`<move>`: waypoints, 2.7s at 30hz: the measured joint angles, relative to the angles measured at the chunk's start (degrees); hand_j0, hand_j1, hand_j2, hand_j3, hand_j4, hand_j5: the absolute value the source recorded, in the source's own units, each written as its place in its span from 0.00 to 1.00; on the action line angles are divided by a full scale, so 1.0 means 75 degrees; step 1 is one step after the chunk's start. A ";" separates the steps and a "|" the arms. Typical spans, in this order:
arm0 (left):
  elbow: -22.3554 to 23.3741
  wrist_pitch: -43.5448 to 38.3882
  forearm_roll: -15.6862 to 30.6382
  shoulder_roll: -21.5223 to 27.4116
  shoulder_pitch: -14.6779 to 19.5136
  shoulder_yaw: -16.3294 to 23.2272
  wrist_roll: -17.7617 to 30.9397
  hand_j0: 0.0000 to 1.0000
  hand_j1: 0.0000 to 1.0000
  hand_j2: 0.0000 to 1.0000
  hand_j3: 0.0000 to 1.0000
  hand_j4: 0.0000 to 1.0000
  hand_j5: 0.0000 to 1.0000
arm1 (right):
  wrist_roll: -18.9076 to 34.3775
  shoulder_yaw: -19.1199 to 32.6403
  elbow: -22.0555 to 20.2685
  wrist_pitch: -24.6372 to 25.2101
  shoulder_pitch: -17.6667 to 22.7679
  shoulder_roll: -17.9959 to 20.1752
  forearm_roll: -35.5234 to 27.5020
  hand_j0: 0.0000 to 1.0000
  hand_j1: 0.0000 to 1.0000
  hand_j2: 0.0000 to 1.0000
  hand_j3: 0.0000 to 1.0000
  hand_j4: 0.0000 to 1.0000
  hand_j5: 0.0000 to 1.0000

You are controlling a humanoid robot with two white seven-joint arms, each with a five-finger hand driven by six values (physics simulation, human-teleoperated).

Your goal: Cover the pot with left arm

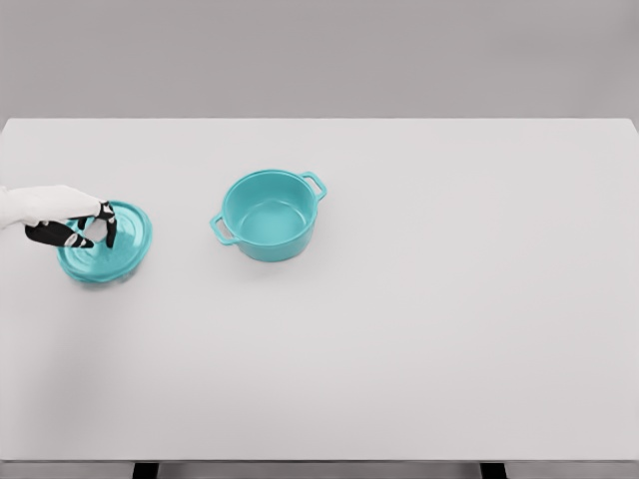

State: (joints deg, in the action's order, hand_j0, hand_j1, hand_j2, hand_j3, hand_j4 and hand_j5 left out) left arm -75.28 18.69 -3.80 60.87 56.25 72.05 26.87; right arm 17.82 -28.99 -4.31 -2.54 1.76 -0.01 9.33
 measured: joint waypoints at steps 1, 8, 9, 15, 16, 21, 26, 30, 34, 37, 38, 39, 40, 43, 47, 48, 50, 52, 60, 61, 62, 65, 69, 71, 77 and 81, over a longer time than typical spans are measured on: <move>-0.0013 0.0003 0.0002 0.0000 0.0023 -0.0001 0.0008 0.41 0.41 0.41 0.41 0.41 0.41 | 0.0000 0.0000 0.0000 0.0000 0.0000 0.0000 0.0000 1.00 1.00 1.00 1.00 1.00 1.00; -0.0327 0.0013 0.0014 -0.0018 0.0257 -0.0009 0.0048 0.41 0.41 0.41 0.41 0.41 0.41 | 0.0000 0.0001 0.0000 0.0000 0.0012 0.0000 0.0000 1.00 1.00 1.00 1.00 1.00 1.00; -0.0390 0.0014 0.0016 -0.0029 0.0292 -0.0009 0.0053 0.41 0.41 0.41 0.41 0.41 0.41 | 0.0000 0.0000 0.0000 0.0000 0.0012 0.0000 0.0000 1.00 1.00 1.00 1.00 1.00 1.00; -0.0685 0.0019 0.0021 -0.0130 0.0597 -0.0011 0.0271 0.41 0.41 0.41 0.41 0.41 0.41 | 0.0000 0.0002 0.0000 0.0000 0.0000 0.0000 0.0000 1.00 1.00 1.00 1.00 1.00 1.00; -0.0707 0.0021 0.0017 -0.0168 0.0621 -0.0014 0.0321 0.41 0.41 0.41 0.41 0.41 0.41 | 0.0000 0.0002 0.0000 0.0000 0.0000 0.0000 0.0000 1.00 1.00 1.00 1.00 1.00 1.00; -0.0894 0.0016 0.0018 -0.0261 0.0761 -0.0021 0.0455 0.41 0.41 0.41 0.41 0.41 0.41 | 0.0000 0.0000 0.0000 0.0000 0.0012 0.0000 0.0000 1.00 1.00 1.00 1.00 1.00 1.00; -0.0972 0.0002 0.0042 -0.0378 0.0867 -0.0024 0.0481 0.41 0.41 0.41 0.41 0.41 0.41 | 0.0000 0.0001 0.0000 0.0000 0.0000 0.0000 0.0000 1.00 1.00 1.00 1.00 1.00 1.00; -0.0985 -0.0023 0.0187 -0.0496 0.1031 -0.0032 0.0483 0.41 0.41 0.41 0.41 0.41 0.41 | 0.0000 0.0003 0.0000 0.0000 0.0012 0.0000 0.0000 1.00 1.00 1.00 1.00 1.00 1.00; -0.0989 -0.0049 0.0284 -0.0676 0.1125 -0.0033 0.0496 0.41 0.41 0.41 0.41 0.41 0.41 | 0.0000 0.0002 0.0000 0.0000 0.0000 0.0000 0.0000 1.00 1.00 1.00 1.00 1.00 1.00; -0.0990 -0.0055 0.0313 -0.0799 0.1219 -0.0034 0.0531 0.41 0.41 0.41 0.41 0.41 0.41 | 0.0000 0.0001 0.0000 0.0000 0.0000 0.0000 0.0000 1.00 1.00 1.00 1.00 1.00 1.00; -0.0993 -0.0056 0.0318 -0.0846 0.1230 -0.0033 0.0538 0.41 0.41 0.41 0.41 0.41 0.41 | 0.0000 0.0001 0.0000 0.0000 0.0000 0.0000 0.0000 1.00 1.00 1.00 1.00 1.00 1.00; -0.1012 -0.0057 0.0322 -0.0882 0.1266 -0.0034 0.0544 0.41 0.41 0.41 0.41 0.41 0.41 | 0.0000 0.0001 0.0000 0.0000 0.0000 0.0000 0.0000 1.00 1.00 1.00 1.00 1.00 1.00; -0.1041 -0.0058 0.0327 -0.0908 0.1277 -0.0034 0.0547 0.41 0.41 0.41 0.41 0.41 0.41 | 0.0000 0.0000 0.0000 0.0000 0.0000 0.0000 0.0000 1.00 1.00 1.00 1.00 1.00 1.00; -0.1105 -0.0058 0.0374 -0.1024 0.1324 -0.0032 0.0556 0.41 0.41 0.41 0.41 0.41 0.41 | 0.0000 -0.0001 0.0000 0.0000 0.0012 0.0000 0.0000 1.00 1.00 1.00 1.00 1.00 1.00; -0.1125 -0.0089 0.0432 -0.1252 0.1394 -0.0029 0.0665 0.41 0.41 0.41 0.41 0.41 0.41 | 0.0000 -0.0001 0.0000 0.0000 0.0012 0.0000 0.0000 1.00 1.00 1.00 1.00 1.00 1.00; -0.1123 -0.0118 0.0438 -0.1311 0.1394 -0.0027 0.0681 0.41 0.41 0.41 0.41 0.41 0.41 | 0.0000 -0.0001 0.0000 0.0000 0.0012 0.0000 0.0000 1.00 1.00 1.00 1.00 1.00 1.00; -0.1121 -0.0172 0.0448 -0.1425 0.1406 -0.0025 0.0704 0.41 0.41 0.41 0.41 0.41 0.41 | 0.0000 0.0000 0.0000 0.0000 0.0012 0.0000 0.0000 1.00 1.00 1.00 1.00 1.00 1.00; -0.1120 -0.0235 0.0456 -0.1539 0.1453 -0.0024 0.0717 0.41 0.41 0.41 0.41 0.41 0.41 | 0.0000 0.0000 0.0000 0.0000 0.0012 0.0000 0.0000 1.00 1.00 1.00 1.00 1.00 1.00; -0.1100 -0.0727 0.0458 -0.2035 0.1617 -0.0006 0.0864 0.42 0.42 0.42 0.42 0.42 0.42 | 0.0000 0.0000 0.0000 0.0000 0.0012 0.0000 0.0000 1.00 1.00 1.00 1.00 1.00 1.00; -0.1095 -0.0754 0.0457 -0.2088 0.1617 -0.0001 0.0870 0.42 0.42 0.42 0.42 0.42 0.42 | 0.0000 0.0001 0.0000 0.0000 0.0000 0.0000 0.0000 1.00 1.00 1.00 1.00 1.00 1.00; -0.1092 -0.0805 0.0458 -0.2137 0.1617 0.0003 0.0877 0.41 0.41 0.41 0.41 0.41 0.41 | 0.0000 0.0000 0.0000 0.0000 0.0012 0.0000 0.0000 1.00 1.00 1.00 1.00 1.00 1.00; -0.1077 -0.0977 0.0457 -0.2276 0.1664 0.0008 0.0929 0.42 0.42 0.42 0.42 0.42 0.42 | 0.0000 0.0000 0.0000 0.0000 0.0000 0.0000 0.0000 1.00 1.00 1.00 1.00 1.00 1.00; -0.1049 -0.1209 0.0440 -0.2452 0.1676 0.0010 0.1007 0.42 0.42 0.42 0.42 0.42 0.42 | 0.0000 -0.0001 0.0000 0.0000 0.0012 0.0000 0.0000 1.00 1.00 1.00 1.00 1.00 1.00; -0.1031 -0.1297 0.0422 -0.2541 0.1676 0.0016 0.1028 0.42 0.42 0.42 0.42 0.42 0.42 | 0.0000 0.0003 0.0000 0.0000 0.0012 0.0000 0.0000 1.00 1.00 1.00 1.00 1.00 1.00; -0.0854 -0.1386 0.0395 -0.2780 0.1711 0.0030 0.1077 0.42 0.42 0.42 0.42 0.42 0.42 | 0.0000 0.0000 0.0000 0.0000 0.0012 0.0000 0.0000 1.00 1.00 1.00 1.00 1.00 1.00; -0.0801 -0.1397 0.0394 -0.2857 0.1722 0.0033 0.1083 0.44 0.44 0.44 0.44 0.44 0.44 | 0.0000 0.0002 0.0000 0.0000 0.0012 0.0000 0.0000 1.00 1.00 1.00 1.00 1.00 1.00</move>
State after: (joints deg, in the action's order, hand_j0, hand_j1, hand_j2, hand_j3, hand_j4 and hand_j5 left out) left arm -81.28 8.22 -0.84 39.45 69.17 72.30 34.99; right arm 17.82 -28.97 -4.31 -2.54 1.84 -0.01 9.33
